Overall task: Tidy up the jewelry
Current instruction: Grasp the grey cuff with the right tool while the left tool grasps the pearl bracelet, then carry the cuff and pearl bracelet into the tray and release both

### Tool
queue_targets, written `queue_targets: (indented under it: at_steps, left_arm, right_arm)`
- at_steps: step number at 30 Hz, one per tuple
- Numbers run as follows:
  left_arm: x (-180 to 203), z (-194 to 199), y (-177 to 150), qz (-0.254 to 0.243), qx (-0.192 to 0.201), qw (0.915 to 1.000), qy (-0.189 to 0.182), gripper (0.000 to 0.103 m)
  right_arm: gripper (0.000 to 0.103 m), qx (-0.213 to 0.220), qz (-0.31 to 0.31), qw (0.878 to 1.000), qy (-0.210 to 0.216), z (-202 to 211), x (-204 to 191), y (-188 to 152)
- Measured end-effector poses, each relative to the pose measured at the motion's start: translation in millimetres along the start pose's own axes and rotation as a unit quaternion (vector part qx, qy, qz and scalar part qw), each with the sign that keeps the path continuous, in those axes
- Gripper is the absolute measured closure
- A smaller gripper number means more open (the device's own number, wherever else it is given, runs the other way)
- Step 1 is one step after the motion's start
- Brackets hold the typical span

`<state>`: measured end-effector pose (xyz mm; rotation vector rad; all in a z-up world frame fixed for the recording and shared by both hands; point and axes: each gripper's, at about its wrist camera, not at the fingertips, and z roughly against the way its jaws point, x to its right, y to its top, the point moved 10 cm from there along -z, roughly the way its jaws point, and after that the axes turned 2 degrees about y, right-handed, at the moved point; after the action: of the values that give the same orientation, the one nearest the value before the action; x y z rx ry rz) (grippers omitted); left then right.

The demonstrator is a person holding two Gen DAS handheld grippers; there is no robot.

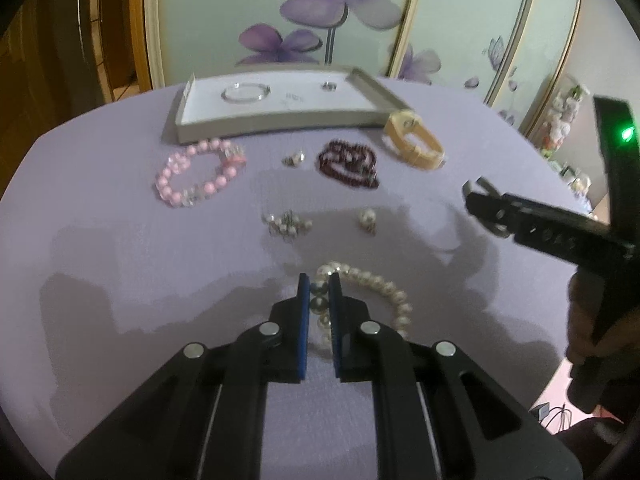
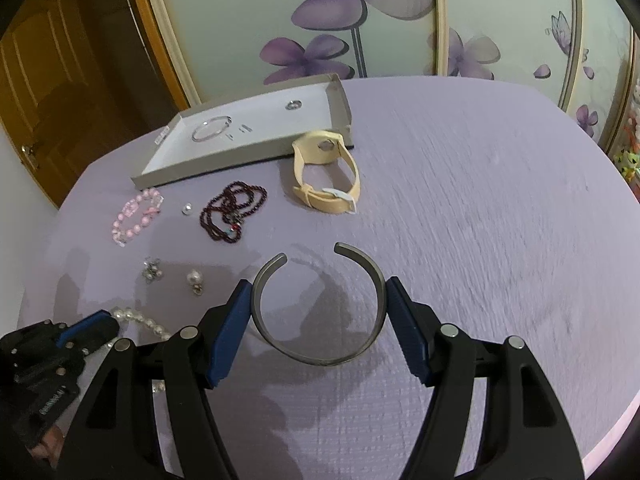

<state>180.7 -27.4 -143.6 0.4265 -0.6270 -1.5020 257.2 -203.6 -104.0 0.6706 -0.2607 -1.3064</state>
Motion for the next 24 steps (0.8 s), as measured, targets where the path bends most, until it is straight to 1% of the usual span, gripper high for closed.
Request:
queue_targets:
  at_steps: [3,6,10,13,19,24]
  left_arm:
    - [3,18,13,0.003,0.022,0.9996,-0.019,0.094]
    - [7,38,30,-0.003,0.050,0.9983,-0.029,0.094]
    - [8,61,55,-0.006,0.086,0.9958,-0.030,0.094]
    - [3,71,70,-0.001,0.104,0.9943,-0.024,0.094]
    - [-13,80,87,0.016,0.116,0.9931,-0.012,0.094]
    - [-23,80,93,0.022,0.120,0.9925,-0.002,0.094]
  right_arm:
    - [0.034,0.008,0.001,1.000,0.005,6,-3,5]
    - [0.034,0.019,0.002,1.000,0.011,12,-6,10]
    - [0.034,0.030,0.003,0.999,0.018,18,-11,17]
    - [0.034,0.037,0.003,0.999,0.021,22,-13,22]
    - [0.034,0.046,0.000,0.999,0.023,26,-14,27]
    - [0.034,0.049,-0.002,0.999,0.021,26,-12,29]
